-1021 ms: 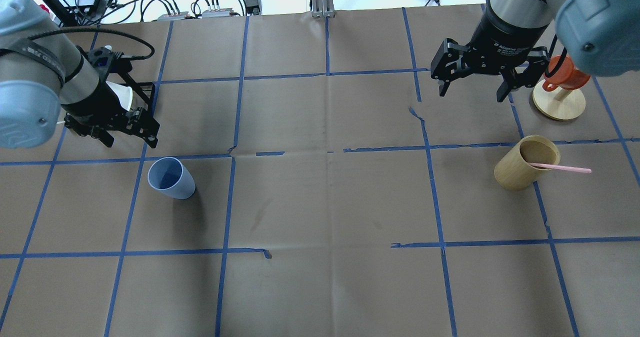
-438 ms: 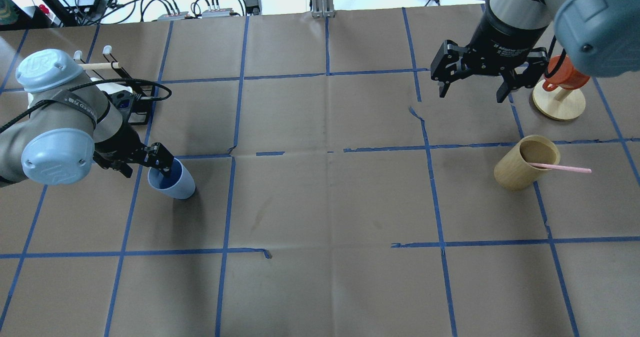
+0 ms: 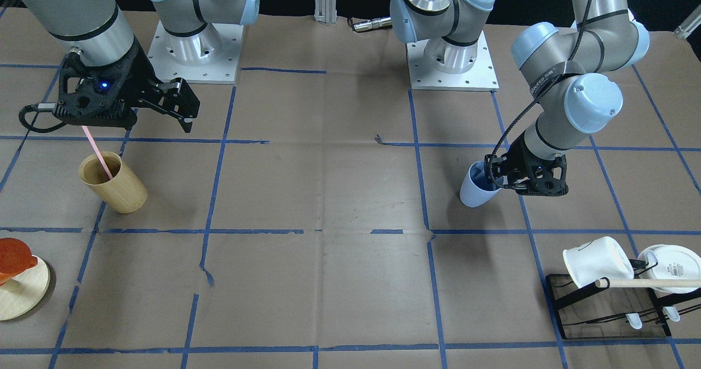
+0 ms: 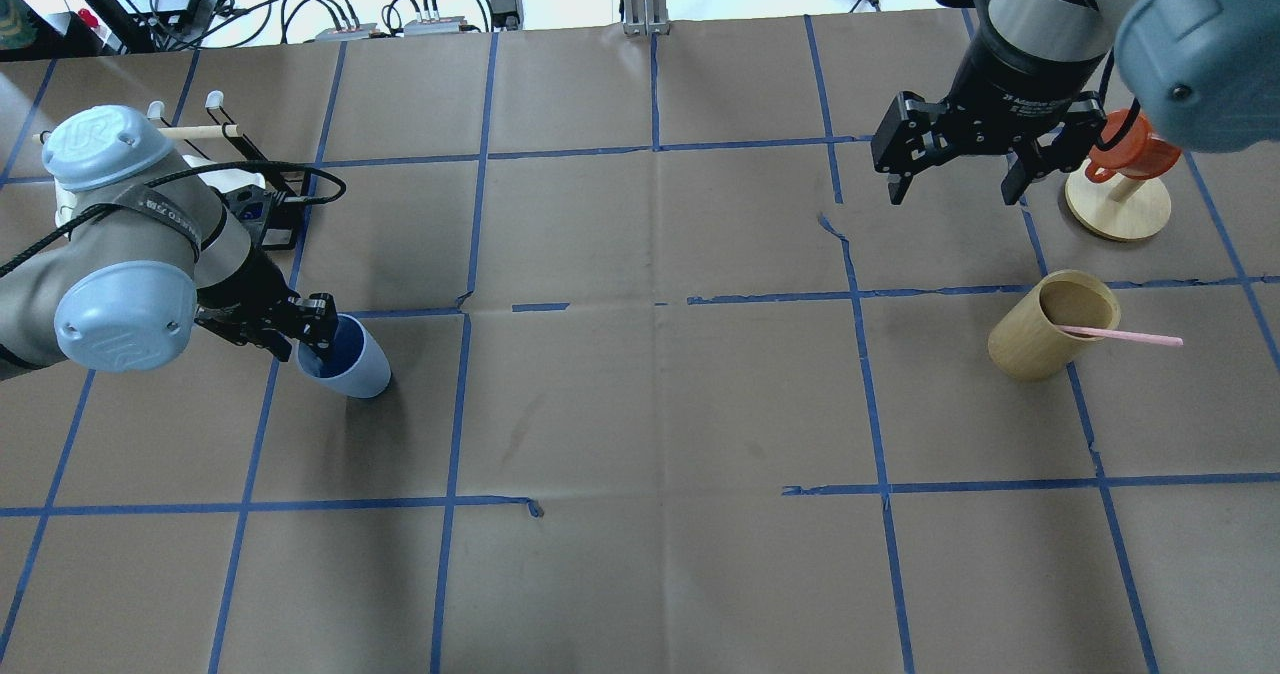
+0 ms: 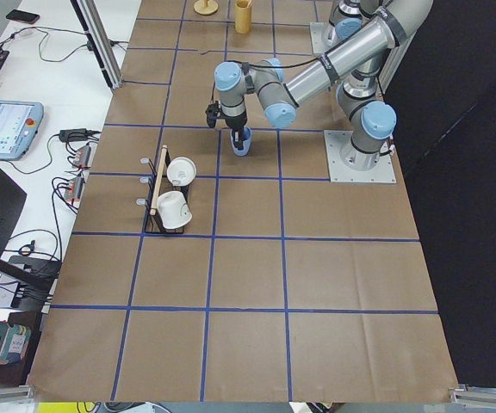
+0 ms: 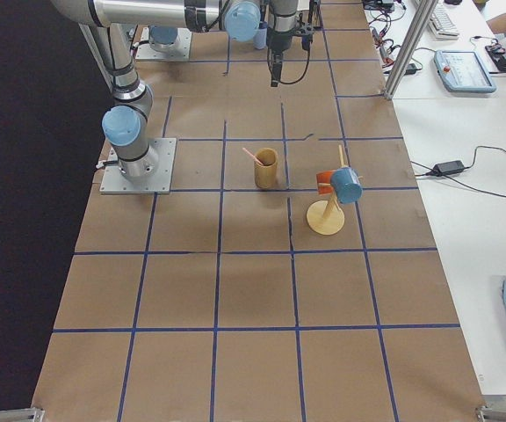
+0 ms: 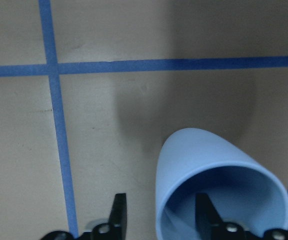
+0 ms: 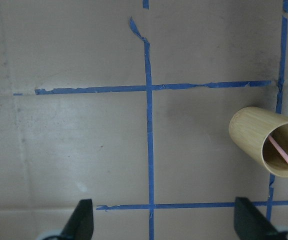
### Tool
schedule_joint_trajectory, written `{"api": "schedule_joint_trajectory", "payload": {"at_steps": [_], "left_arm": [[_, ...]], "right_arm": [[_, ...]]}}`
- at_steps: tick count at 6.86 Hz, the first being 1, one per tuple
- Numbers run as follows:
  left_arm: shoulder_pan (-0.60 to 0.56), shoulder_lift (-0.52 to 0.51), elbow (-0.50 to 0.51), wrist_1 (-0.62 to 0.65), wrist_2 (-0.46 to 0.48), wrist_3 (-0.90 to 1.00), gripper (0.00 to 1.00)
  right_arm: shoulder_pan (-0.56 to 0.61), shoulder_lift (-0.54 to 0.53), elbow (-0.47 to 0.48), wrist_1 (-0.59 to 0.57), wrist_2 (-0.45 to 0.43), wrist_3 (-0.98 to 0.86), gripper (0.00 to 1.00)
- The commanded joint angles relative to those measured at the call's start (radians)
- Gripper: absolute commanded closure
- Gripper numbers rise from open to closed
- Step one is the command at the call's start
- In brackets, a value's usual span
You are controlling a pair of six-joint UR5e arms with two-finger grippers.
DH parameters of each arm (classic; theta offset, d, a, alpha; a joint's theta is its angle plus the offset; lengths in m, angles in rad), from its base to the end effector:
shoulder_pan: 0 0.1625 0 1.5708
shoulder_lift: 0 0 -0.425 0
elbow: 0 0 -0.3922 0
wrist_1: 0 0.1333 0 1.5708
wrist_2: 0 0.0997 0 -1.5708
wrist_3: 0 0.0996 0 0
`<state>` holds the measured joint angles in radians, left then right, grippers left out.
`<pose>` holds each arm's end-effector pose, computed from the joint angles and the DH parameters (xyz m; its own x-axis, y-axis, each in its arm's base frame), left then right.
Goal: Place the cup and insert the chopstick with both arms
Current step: 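Carry the blue cup to table center while right gripper descends to chopstick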
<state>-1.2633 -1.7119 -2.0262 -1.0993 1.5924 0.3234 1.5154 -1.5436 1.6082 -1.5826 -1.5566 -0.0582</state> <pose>0.0175 -0.4884 0.2517 -0.9997 0.0160 0.0193 0.0183 0.9920 0.1250 0.1070 -0.5039 0.4573 -0.9998 -0.0020 -0.0172 -0.0029 0.9987 0.0519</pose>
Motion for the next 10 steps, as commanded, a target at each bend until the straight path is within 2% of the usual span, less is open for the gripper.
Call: {"api": "schedule_joint_trajectory", "payload": {"at_steps": [1, 3, 4, 5, 6, 7, 8, 10], "left_arm": [[-0.001, -0.005, 0.01, -0.004, -0.005, -0.007, 1.0], [-0.027, 0.003, 0.036, -0.011, -0.064, -0.103, 1.0], [-0.107, 0.002, 0.07, -0.013, -0.077, -0.184, 1.0], [-0.208, -0.005, 0.095, -0.008, -0.081, -0.327, 1.0], [-0.273, -0.014, 0.119, -0.001, -0.084, -0.457, 1.0], [-0.344, -0.046, 0.157, 0.001, -0.086, -0.586, 1.0], [-0.435, -0.085, 0.205, 0.004, -0.091, -0.722, 1.0], [-0.574, -0.217, 0.322, 0.013, -0.091, -0.953, 1.0]], "right_arm": [[-0.125, 0.005, 0.027, 0.003, -0.002, -0.252, 0.0], [-0.237, 0.007, 0.08, -0.003, -0.078, -0.432, 0.0], [-0.274, 0.007, 0.138, -0.014, -0.082, -0.539, 0.0], [-0.338, 0.005, 0.186, -0.016, -0.08, -0.561, 0.0], [-0.366, 0.004, 0.237, -0.102, -0.124, -0.61, 0.0], [-0.368, 0.0, 0.29, -0.21, -0.152, -0.621, 0.0], [-0.368, -0.007, 0.318, -0.238, -0.155, -0.615, 0.0], [-0.368, -0.013, 0.32, -0.209, -0.172, -0.615, 0.01]]}}
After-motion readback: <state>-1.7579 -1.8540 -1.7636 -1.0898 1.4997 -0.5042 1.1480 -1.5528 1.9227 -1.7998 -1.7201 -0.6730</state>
